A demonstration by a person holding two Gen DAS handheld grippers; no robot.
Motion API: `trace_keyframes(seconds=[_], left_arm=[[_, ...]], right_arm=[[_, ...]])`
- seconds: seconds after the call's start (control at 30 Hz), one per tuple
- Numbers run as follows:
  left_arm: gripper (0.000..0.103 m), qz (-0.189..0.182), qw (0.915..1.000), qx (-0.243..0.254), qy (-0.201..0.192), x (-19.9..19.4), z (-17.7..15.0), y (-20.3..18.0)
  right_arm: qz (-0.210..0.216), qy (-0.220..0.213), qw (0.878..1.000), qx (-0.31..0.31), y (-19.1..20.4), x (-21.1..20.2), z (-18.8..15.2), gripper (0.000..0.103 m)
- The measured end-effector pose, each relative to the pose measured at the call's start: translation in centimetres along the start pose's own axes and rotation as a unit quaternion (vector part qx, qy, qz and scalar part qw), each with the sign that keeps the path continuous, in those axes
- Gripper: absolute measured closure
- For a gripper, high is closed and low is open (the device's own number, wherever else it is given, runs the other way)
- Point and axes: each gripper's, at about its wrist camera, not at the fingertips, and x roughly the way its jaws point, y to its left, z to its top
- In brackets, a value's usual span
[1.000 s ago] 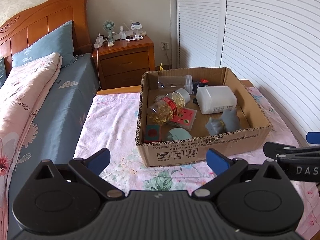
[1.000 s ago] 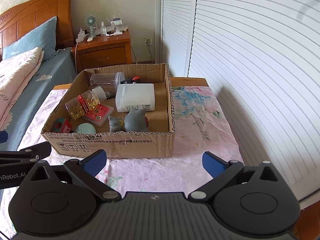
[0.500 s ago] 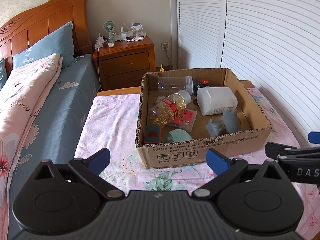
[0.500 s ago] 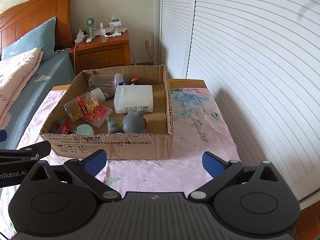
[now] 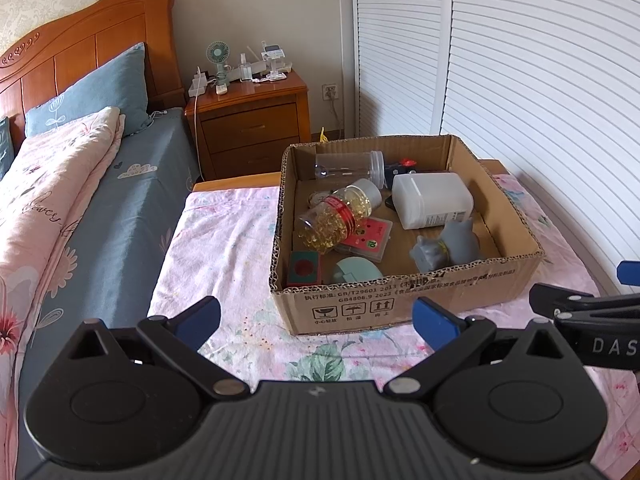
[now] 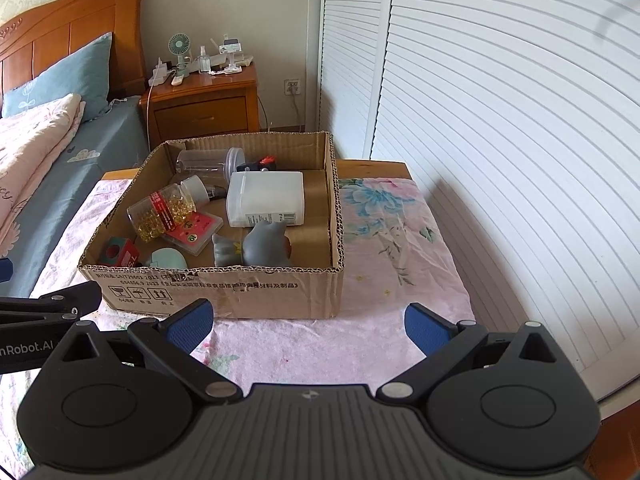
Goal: Organize rigid objects
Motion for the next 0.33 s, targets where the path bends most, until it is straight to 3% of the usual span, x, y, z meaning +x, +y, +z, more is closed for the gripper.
trace_keyframes(seconds=[0.33], left_arm=[[0.001,-0.001,1.0000,0.001,0.000,0.00,-0.06,-0.15]], right_arm=[[-0.001,-0.001,1.000,-0.001,-0.02,-0.02,-0.03,0.000]])
